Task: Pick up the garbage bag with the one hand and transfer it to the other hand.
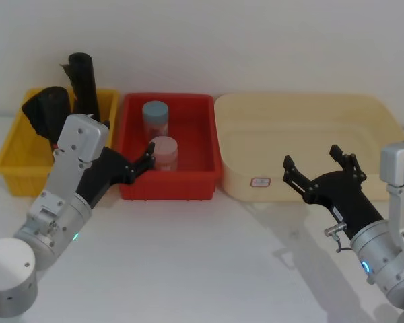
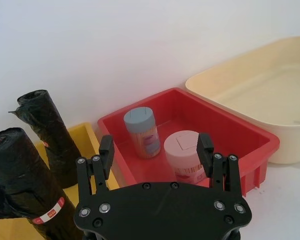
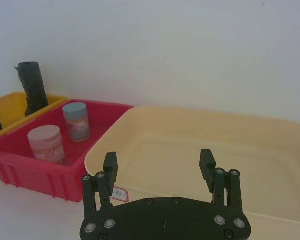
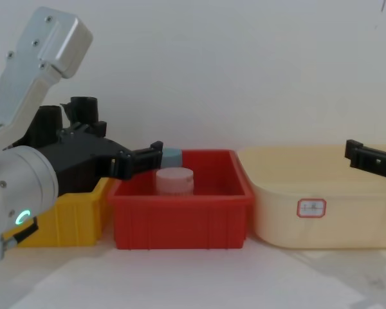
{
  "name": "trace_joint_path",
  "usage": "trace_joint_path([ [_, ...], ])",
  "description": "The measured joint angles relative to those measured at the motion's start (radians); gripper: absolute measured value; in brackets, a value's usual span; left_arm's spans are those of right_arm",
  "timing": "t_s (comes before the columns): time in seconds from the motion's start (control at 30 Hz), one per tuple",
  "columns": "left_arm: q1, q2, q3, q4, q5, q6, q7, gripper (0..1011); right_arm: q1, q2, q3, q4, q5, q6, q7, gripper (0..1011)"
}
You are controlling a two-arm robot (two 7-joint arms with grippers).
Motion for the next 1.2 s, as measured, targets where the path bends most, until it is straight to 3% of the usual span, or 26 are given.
trace_joint_path([
  [1.2, 0.001, -0.002, -0.008, -0.009, -0.001, 0.017, 0.004, 1001, 0.000, 0.000, 0.000, 0.000, 0.000, 0.000, 0.000, 1000],
])
